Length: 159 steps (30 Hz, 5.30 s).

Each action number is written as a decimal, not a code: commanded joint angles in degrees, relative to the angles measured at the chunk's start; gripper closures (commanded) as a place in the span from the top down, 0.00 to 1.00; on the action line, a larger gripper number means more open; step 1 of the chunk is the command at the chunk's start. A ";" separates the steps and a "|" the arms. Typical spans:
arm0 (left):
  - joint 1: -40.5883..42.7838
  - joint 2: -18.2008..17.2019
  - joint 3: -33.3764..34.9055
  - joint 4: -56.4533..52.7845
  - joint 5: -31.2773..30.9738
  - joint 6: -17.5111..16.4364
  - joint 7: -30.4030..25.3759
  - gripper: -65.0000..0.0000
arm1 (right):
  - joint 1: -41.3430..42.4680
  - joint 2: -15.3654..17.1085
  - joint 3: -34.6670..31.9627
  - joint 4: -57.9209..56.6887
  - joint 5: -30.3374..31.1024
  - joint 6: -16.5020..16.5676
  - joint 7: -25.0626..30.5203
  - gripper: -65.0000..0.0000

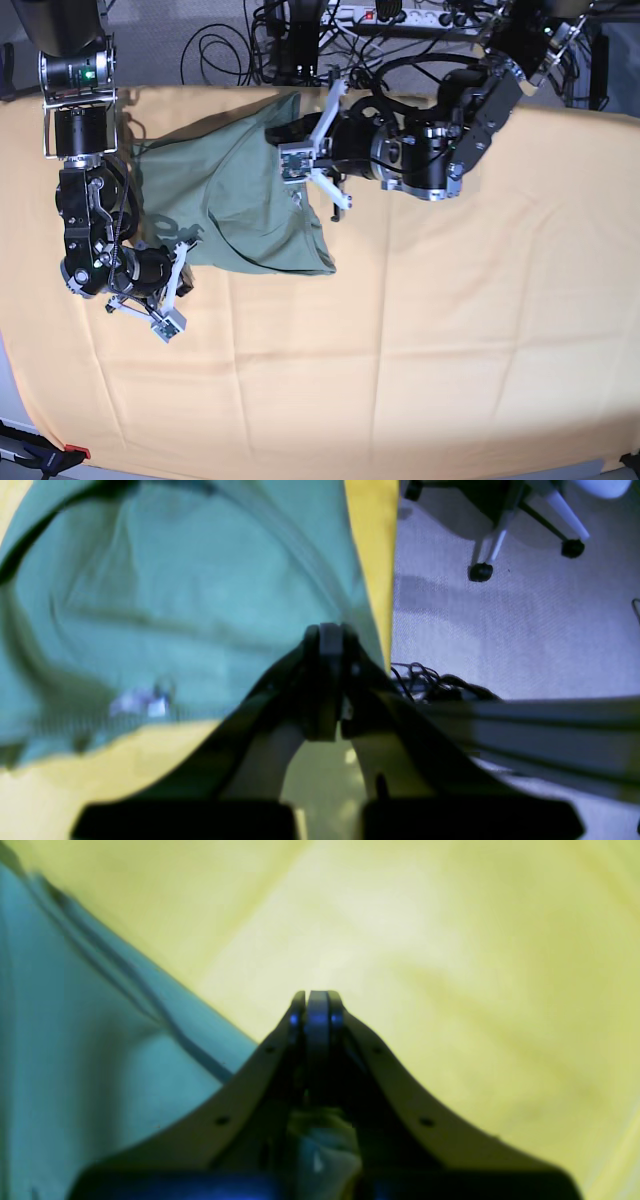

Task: Fold the T-shirt properly
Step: 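Move the left gripper over the bundle and grasp its edge, then release the bundle with the left gripper and press its edge toward the right gripper, then withdraw the left gripper while the right gripper holds the bundle's edge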

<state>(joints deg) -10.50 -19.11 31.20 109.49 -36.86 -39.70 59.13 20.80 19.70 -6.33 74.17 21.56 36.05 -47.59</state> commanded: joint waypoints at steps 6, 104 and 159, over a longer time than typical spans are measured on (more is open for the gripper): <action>-2.99 6.64 3.72 -4.26 1.57 -0.30 -2.64 0.00 | 1.88 2.34 0.31 0.44 0.96 0.63 1.22 0.00; -29.81 -3.10 14.62 -26.05 -15.23 -0.30 15.13 0.00 | -14.73 16.48 5.46 15.67 29.51 3.95 -14.49 0.00; -35.50 -10.58 -1.62 -37.22 -32.20 -0.30 5.44 0.00 | -16.26 11.72 15.98 17.14 63.44 3.95 -32.41 0.00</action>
<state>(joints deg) -43.81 -29.41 30.35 71.59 -67.72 -39.70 65.69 3.46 30.44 9.39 90.21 83.22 39.72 -80.66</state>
